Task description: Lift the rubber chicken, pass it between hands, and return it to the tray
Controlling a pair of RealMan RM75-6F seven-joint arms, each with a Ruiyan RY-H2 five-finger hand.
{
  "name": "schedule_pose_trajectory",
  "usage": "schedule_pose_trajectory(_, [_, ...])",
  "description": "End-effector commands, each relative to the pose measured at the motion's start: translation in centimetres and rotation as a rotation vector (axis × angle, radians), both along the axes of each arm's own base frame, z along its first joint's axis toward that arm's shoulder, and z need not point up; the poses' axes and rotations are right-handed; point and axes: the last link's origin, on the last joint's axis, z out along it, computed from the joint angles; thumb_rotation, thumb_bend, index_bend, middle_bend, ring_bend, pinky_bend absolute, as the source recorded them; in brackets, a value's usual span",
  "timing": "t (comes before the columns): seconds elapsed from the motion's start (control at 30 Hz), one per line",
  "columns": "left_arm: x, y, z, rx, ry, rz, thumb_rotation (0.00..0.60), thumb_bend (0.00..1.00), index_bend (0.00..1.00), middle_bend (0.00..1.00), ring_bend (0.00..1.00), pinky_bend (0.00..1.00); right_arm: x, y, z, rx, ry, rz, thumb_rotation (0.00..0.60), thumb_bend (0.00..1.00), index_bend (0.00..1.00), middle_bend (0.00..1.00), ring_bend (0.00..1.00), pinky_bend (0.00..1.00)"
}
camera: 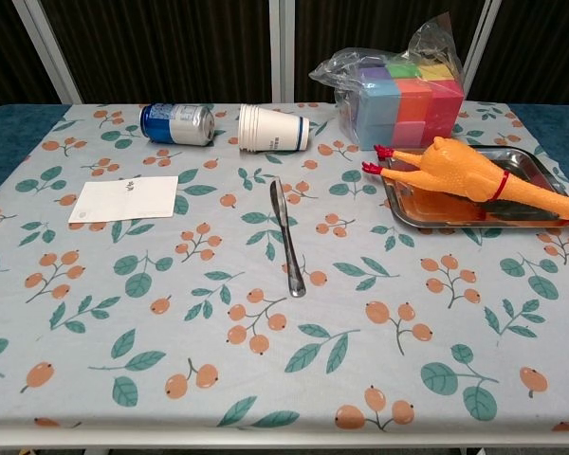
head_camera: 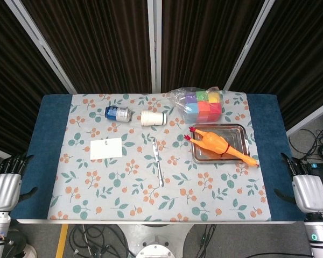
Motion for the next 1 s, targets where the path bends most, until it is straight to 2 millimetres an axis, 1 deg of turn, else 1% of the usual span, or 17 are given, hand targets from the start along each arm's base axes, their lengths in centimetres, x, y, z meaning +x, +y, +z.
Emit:
schedule_pose_trajectory(0.03, [0.0, 0.0, 0.0, -0.002, -0.003, -0.001, 0.6, 0.03, 0.2, 0.18, 0.12, 0.17, 0.4, -2.2, -1.0, 0.055, -0.013, -0.026, 0.6, 0.1, 0.06, 0.31, 0.2, 0.35])
schedule_pose_trajectory(0.2, [-0.3, -0.2, -0.1, -0.003, -0.012, 0.002, 0.6, 0.03, 0.2, 0.18, 0.12, 0.17, 0.8, -5.7, -3.1, 0.137, -0.073, -0.074, 0.6, 0.1, 0.09, 0.29, 0.2, 0.35])
schedule_pose_trajectory(0.33, [-0.5, -0.3, -0.1, -0.007, -0.017, 0.007, 0.6, 0.03, 0.2, 0.18, 0.12, 0.17, 1.2, -9.1, -5.0, 0.168, -0.075, -0.099, 0.6, 0.11, 0.09, 0.29, 0.2, 0.35])
schedule_pose_trajectory(0.43, [-0.6, -0.4, -0.2, -0.009, -0.023, 0.009, 0.6, 0.03, 0.2, 0.18, 0.12, 0.17, 1.6, -11.0, -6.5, 0.204, -0.066, -0.124, 0.6, 0.15, 0.11, 0.31, 0.21, 0.35])
schedule_pose_trajectory(0.53, [-0.6, -0.5, -0.2, -0.009, -0.027, 0.009, 0.6, 0.03, 0.2, 0.18, 0.12, 0.17, 1.9, -12.6, -8.0, 0.228, -0.05, -0.144, 0.6, 0.16, 0.13, 0.35, 0.23, 0.35])
schedule_pose_trajectory(0.67, [-0.7, -0.6, -0.3, -0.016, -0.028, 0.011, 0.6, 0.03, 0.2, 0.18, 0.12, 0.17, 2.2, -14.2, -9.7, 0.231, -0.058, -0.172, 0.6, 0.16, 0.2, 0.41, 0.28, 0.37])
schedule_pose_trajectory(0.8, [-0.8, -0.7, -0.4, -0.02, -0.031, 0.017, 0.6, 0.03, 0.2, 0.18, 0.12, 0.17, 2.4, -15.7, -11.1, 0.217, -0.078, -0.201, 0.6, 0.1, 0.28, 0.44, 0.31, 0.38])
schedule_pose_trajectory(0.93, [-0.9, -0.7, -0.3, -0.022, -0.033, 0.02, 0.6, 0.03, 0.2, 0.18, 0.12, 0.17, 2.3, -16.6, -12.1, 0.223, -0.076, -0.226, 0.6, 0.1, 0.29, 0.44, 0.31, 0.4])
schedule_pose_trajectory(1.0, [-0.9, -0.6, -0.3, -0.023, -0.035, 0.022, 0.6, 0.03, 0.2, 0.18, 0.12, 0.17, 2.2, -16.8, -12.4, 0.22, -0.07, -0.231, 0.6, 0.1, 0.3, 0.44, 0.31, 0.4])
